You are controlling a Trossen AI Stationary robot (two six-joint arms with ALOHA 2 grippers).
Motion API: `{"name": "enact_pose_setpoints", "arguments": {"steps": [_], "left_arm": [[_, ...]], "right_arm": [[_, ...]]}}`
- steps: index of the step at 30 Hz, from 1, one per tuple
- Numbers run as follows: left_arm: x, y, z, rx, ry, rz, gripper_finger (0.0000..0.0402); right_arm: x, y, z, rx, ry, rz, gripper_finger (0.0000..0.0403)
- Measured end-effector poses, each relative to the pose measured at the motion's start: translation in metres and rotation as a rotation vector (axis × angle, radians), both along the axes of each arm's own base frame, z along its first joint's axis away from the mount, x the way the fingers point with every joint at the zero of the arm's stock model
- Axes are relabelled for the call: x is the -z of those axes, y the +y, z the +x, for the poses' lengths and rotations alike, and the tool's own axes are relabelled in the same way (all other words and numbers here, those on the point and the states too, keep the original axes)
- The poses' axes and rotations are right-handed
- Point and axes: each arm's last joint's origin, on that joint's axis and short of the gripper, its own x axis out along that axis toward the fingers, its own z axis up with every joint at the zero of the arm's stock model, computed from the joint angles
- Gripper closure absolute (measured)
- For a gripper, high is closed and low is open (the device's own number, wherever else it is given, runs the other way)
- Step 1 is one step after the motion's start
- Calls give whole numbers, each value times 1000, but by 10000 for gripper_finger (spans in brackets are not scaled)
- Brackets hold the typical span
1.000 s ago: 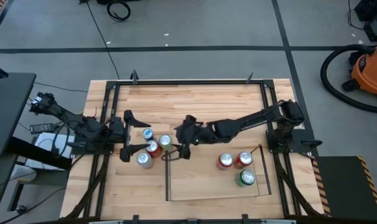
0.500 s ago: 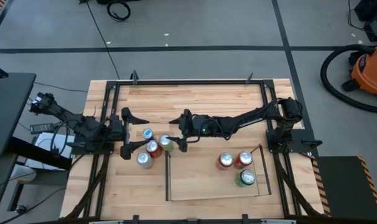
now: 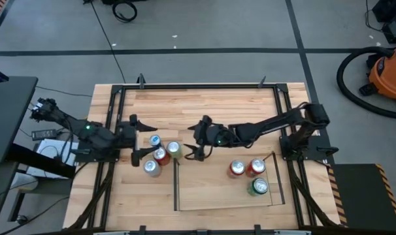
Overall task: Place canned beverage on shelf
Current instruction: Put the blue soda can on the shelf
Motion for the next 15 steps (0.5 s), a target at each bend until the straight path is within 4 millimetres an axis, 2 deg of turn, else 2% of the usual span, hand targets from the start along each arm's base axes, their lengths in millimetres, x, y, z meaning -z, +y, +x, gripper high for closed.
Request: {"name": "enact_pose_setpoints", "arguments": {"steps": [4, 8, 11, 15], "left_arm": [[11, 4, 9, -99, 83, 42, 33], [21, 11, 22, -200, 147, 82, 33], [25, 21, 28, -277, 157, 27, 33], [36, 32, 32, -251, 247, -74, 33]], "right_arm": [[-17, 10, -18, 28, 27, -45, 55], [-25, 17, -29, 25, 57, -157, 55], [-32, 15, -37, 38, 59, -248, 55], [-37, 7, -49, 49, 37, -283, 55]]}}
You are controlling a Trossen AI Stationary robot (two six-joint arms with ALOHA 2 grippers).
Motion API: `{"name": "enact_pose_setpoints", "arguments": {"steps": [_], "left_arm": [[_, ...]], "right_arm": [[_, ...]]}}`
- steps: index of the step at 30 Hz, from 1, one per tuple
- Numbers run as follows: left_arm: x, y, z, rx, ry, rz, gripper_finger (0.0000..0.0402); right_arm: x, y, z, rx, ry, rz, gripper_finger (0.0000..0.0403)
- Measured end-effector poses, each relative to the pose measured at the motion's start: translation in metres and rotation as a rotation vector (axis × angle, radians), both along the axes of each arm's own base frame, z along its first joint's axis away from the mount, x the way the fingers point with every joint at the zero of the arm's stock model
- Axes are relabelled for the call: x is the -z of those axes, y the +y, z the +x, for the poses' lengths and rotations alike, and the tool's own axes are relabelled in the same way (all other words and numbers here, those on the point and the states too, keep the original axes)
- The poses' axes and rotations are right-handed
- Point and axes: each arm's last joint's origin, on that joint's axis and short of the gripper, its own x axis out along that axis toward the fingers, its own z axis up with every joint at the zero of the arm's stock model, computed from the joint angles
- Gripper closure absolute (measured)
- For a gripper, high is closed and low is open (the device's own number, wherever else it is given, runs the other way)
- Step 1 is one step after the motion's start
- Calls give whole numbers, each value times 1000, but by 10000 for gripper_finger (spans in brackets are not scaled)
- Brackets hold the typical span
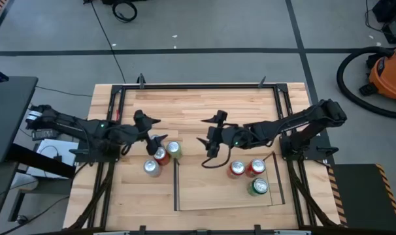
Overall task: Place canned beverage on shelf
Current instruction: Put the blue soda can on the shelf
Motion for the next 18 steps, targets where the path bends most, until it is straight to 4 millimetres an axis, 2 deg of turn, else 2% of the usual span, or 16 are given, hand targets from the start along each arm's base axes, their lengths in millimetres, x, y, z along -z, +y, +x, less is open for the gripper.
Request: {"name": "enact_pose_setpoints", "arguments": {"steps": [4, 10, 18], "left_arm": [[10, 7, -3, 22, 110, -50, 33], [15, 7, -2, 29, 145, -119, 33], [34, 3, 0, 5, 309, -127, 33]], "right_arm": [[1, -4, -14, 8, -7, 4, 55], [3, -6, -33, 4, -69, 28, 55], [6, -2, -43, -43, -114, 52, 55]]}}
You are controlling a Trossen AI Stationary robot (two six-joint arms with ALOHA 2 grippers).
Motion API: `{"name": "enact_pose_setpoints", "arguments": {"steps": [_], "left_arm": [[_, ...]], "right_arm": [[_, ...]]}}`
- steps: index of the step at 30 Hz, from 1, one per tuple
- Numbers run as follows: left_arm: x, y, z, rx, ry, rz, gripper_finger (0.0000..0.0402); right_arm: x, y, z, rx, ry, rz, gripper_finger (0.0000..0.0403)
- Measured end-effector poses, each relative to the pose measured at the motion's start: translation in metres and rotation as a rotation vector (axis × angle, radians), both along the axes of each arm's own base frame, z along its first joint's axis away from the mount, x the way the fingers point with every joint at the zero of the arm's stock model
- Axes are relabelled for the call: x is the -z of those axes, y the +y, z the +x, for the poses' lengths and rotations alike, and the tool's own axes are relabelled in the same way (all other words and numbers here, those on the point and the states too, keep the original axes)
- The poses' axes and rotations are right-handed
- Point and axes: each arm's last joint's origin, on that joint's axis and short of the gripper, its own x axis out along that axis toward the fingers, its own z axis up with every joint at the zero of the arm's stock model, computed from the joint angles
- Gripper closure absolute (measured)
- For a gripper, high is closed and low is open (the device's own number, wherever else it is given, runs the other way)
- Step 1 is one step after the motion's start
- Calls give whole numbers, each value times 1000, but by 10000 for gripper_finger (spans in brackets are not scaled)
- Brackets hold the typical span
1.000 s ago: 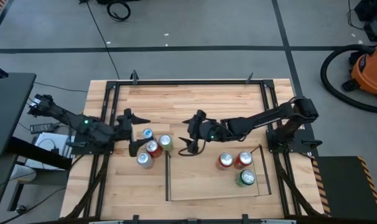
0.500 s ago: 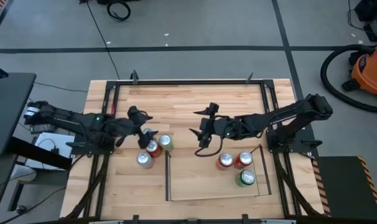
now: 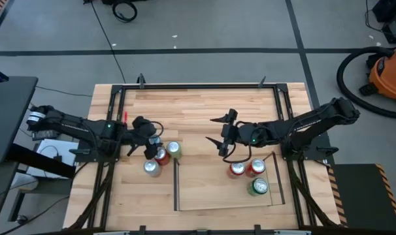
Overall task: Place canned beverage on shelf
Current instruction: Put the blue soda can on the shelf
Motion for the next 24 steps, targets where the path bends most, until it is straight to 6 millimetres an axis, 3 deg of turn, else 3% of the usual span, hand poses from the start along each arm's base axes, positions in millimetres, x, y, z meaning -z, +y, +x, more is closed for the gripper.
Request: {"name": "enact_pose_setpoints", "arguments": {"steps": [12, 24], "left_arm": [[16, -2, 1, -18, 145, -51, 41], [15, -2, 1, -23, 153, -77, 160]], "right_arm": [[2, 3, 0, 14, 1, 3, 55], [4, 11, -3, -12, 24, 4, 55]]}}
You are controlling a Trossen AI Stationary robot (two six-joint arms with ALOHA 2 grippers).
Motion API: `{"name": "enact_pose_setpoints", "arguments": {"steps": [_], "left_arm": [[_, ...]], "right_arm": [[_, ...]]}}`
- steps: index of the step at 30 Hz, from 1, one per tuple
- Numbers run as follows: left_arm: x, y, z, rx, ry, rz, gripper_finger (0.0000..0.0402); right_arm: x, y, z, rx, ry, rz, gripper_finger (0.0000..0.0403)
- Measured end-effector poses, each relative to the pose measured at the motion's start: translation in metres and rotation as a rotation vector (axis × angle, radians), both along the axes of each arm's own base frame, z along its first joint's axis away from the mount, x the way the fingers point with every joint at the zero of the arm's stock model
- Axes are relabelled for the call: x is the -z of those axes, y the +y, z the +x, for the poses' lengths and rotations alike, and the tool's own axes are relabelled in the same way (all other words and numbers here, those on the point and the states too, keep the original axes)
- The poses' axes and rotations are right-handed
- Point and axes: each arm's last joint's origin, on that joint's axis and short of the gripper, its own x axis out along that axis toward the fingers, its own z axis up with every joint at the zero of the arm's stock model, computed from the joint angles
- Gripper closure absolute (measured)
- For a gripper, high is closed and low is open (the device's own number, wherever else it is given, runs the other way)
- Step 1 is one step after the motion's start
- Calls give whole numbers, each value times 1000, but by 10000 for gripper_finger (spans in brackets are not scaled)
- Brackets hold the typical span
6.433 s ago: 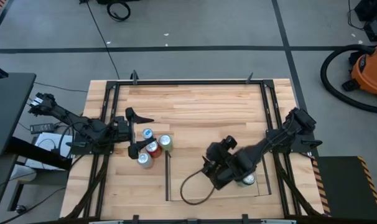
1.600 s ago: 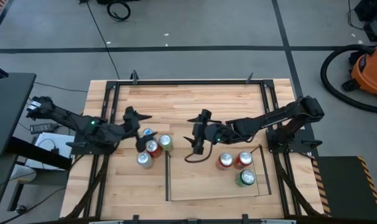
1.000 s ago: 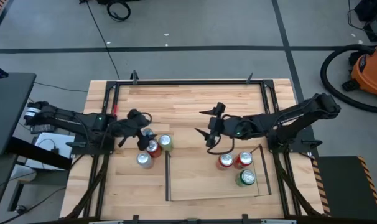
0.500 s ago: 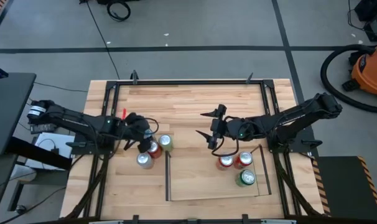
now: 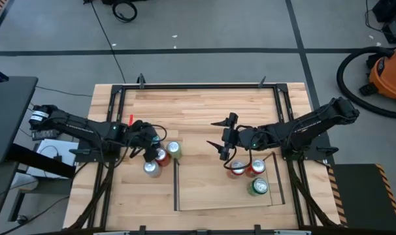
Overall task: Place canned beverage on shelf
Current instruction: Put the blue soda can on the shelf
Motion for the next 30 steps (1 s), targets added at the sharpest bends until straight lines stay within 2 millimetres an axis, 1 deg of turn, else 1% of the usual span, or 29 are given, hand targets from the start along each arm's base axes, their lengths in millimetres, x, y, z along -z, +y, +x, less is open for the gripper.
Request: {"name": "enact_pose_setpoints", "arguments": {"steps": [3, 9, 12, 15, 20, 23, 25, 28, 30], "left_arm": [[-11, 0, 1, 4, -2, 2, 174], [-44, -1, 9, 46, -71, 20, 163], [-66, 0, 14, 48, -144, 26, 161], [-89, 1, 22, 53, -265, 27, 160], [-109, 2, 29, 105, -377, 74, 160], [-113, 3, 36, 122, -424, 105, 159], [-111, 2, 42, 144, -423, 114, 159], [-107, -3, 60, 215, -475, 65, 159], [-100, -7, 72, 273, -470, 33, 159]], "right_arm": [[0, 0, 0, 0, 2, -1, 55], [0, 0, 0, 2, 0, 5, 55], [0, 0, 0, 2, 0, 6, 55], [0, 0, 0, 2, -2, 7, 55], [-1, 0, 0, 18, -17, 4, 55], [-1, 0, 0, 46, -20, -7, 55], [-2, 1, -1, 56, -28, -11, 55], [-11, 5, -8, 39, -56, -2, 55], [-21, 7, -17, 22, -83, 8, 55]]}}
